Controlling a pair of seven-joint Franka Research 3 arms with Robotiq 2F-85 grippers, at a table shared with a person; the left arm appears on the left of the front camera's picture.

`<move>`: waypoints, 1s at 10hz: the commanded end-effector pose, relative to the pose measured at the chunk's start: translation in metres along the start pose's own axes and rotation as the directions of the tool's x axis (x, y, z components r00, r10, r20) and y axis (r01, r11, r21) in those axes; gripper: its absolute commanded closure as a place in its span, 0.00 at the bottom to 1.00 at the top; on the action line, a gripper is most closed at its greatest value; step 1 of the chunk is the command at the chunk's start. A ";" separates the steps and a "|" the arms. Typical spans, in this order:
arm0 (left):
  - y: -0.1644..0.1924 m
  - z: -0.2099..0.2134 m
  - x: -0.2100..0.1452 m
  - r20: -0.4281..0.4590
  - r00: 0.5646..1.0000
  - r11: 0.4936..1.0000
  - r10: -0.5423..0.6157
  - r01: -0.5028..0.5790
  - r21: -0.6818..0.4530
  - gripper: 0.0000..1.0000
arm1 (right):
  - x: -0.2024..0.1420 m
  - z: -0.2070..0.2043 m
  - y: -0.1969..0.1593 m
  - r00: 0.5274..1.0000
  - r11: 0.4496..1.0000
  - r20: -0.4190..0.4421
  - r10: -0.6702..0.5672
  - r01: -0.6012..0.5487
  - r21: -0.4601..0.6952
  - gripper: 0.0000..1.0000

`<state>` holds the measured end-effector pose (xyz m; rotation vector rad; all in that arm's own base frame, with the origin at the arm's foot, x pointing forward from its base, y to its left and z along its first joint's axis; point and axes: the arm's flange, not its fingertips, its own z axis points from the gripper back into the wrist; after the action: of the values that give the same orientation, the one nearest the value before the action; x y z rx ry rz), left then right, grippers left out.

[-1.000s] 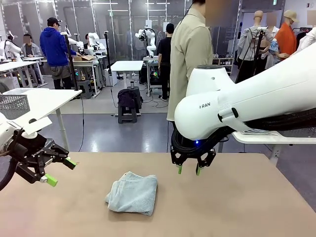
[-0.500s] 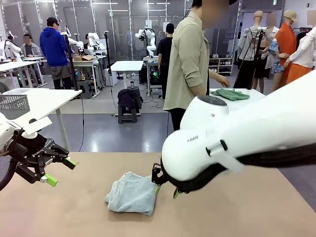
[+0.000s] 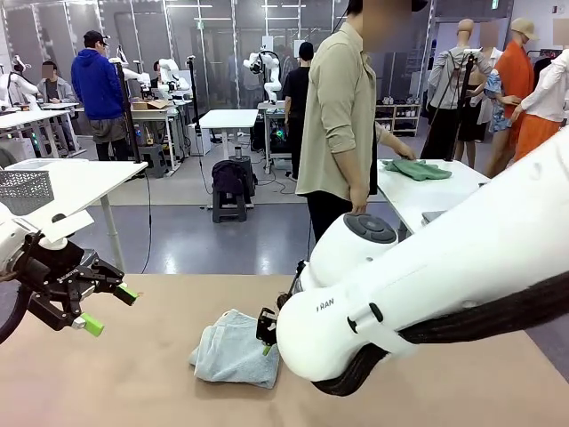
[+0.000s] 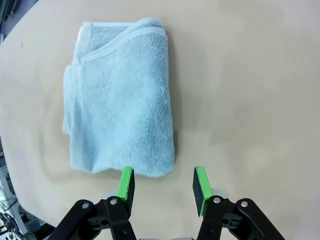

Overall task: Fold the towels and place them in the basket.
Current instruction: Place the folded Towel with hook on the right side of the table.

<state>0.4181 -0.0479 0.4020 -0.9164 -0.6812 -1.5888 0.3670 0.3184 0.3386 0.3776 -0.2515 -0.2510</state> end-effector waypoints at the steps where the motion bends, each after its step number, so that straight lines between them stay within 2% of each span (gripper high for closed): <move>1: -0.001 0.002 -0.001 -0.003 1.000 1.000 -0.019 0.019 -0.009 0.06 | 0.013 -0.030 0.028 0.996 0.997 0.041 -0.073 0.074 -0.023 0.39; 5: -0.001 0.002 -0.001 -0.003 1.000 1.000 -0.019 0.019 -0.009 0.06 | 0.029 -0.049 0.041 0.994 0.994 0.021 -0.107 0.107 -0.017 0.39; 7: -0.001 0.002 -0.001 -0.003 1.000 1.000 -0.019 0.019 -0.009 0.06 | 0.031 -0.059 0.044 0.993 0.991 0.036 -0.117 0.119 -0.067 0.39; 10: -0.001 0.002 -0.001 -0.003 1.000 1.000 -0.019 0.019 -0.009 0.06 | 0.030 -0.067 0.042 0.993 0.990 0.049 -0.110 0.114 -0.083 0.39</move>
<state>0.4180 -0.0478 0.4020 -0.9163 -0.6813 -1.5888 0.4220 0.3496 0.3087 0.3077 -0.2372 -0.3312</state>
